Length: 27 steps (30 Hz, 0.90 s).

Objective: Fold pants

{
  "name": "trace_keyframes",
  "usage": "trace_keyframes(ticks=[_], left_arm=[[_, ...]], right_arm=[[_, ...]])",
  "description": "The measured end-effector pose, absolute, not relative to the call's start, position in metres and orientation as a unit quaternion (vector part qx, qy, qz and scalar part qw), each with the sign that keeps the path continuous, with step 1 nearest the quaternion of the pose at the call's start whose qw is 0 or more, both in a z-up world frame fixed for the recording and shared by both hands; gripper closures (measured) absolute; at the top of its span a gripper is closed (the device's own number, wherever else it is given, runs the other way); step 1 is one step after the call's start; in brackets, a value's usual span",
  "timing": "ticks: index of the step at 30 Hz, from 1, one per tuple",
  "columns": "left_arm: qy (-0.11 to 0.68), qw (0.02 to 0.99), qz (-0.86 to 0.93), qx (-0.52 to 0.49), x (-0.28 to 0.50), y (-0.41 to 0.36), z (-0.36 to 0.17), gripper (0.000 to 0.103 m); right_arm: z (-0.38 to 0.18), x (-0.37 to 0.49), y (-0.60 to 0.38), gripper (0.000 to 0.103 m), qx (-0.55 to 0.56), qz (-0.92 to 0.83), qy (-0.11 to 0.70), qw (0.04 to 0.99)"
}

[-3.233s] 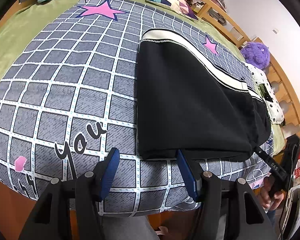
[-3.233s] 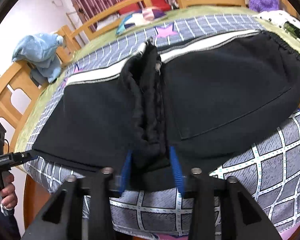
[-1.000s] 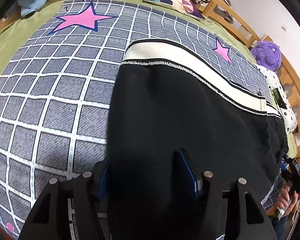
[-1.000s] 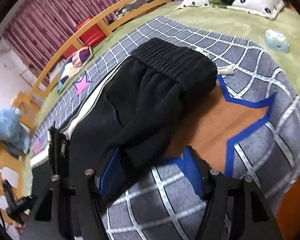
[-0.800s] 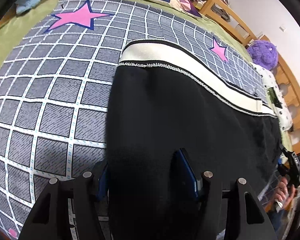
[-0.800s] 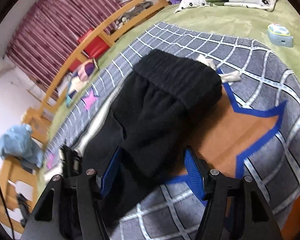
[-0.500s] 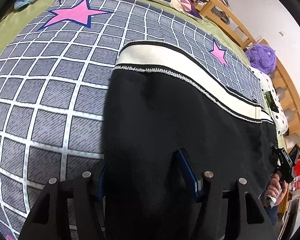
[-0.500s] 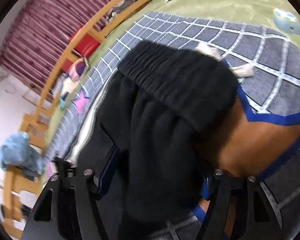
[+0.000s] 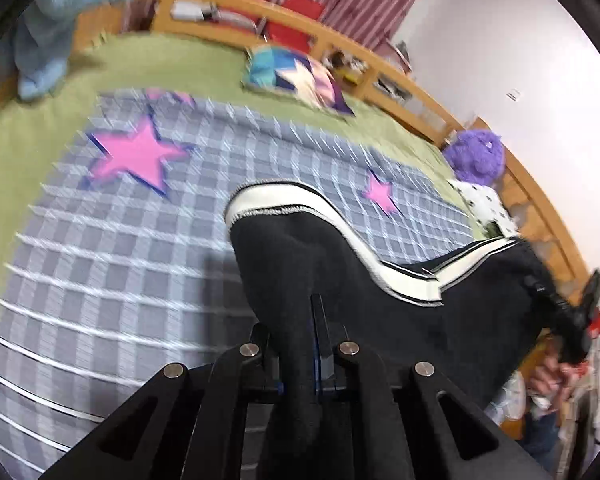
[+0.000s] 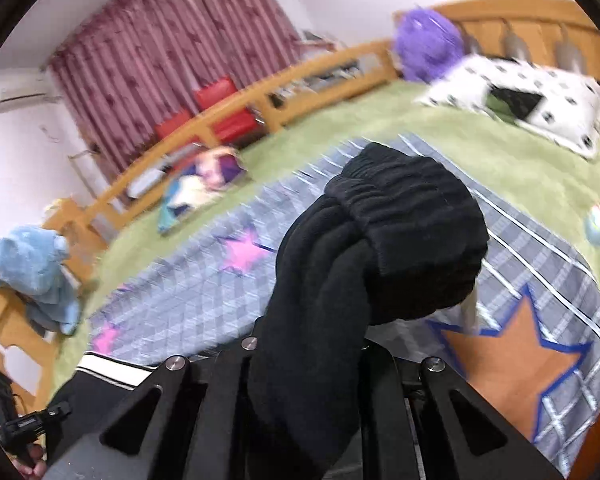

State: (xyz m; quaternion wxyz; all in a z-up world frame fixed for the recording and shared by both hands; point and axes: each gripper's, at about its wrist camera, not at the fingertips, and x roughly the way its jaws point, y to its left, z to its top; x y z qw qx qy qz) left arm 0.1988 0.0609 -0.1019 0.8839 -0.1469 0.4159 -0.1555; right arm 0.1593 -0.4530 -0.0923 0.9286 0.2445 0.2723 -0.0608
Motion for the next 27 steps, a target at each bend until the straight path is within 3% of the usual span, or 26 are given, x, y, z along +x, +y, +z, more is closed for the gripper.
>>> trace_keyframes(ticks=[6,12,14,15,16,20,27], left_arm=[[0.412,0.896,-0.08,-0.145,0.193,0.162,-0.084,0.093],[0.488,0.859,-0.042,-0.148,0.195,0.2,-0.161,0.092],[0.494,0.859,-0.025,-0.132,0.19,0.201,-0.179,0.082],[0.5,0.856,-0.018,-0.131,0.186,0.205,-0.186,0.069],[0.505,0.852,-0.014,-0.136,0.18,0.21,-0.19,0.061],[0.513,0.838,-0.029,-0.185,0.145,0.23,-0.2,0.05],[0.494,0.82,-0.064,-0.283,0.083,0.243,-0.221,0.04]], right_arm=[[-0.082,0.155,-0.4,0.091,0.248,0.027,0.27,0.93],[-0.185,0.174,-0.364,0.089,0.212,0.025,0.405,0.889],[-0.217,0.171,-0.366,0.081,0.209,0.003,0.439,0.874],[-0.228,0.164,-0.372,0.079,0.227,0.012,0.44,0.869],[-0.231,0.157,-0.377,0.069,0.238,0.017,0.441,0.865],[-0.219,0.138,-0.385,0.05,0.206,-0.01,0.453,0.867],[-0.191,0.095,-0.387,0.05,0.163,-0.027,0.457,0.874]])
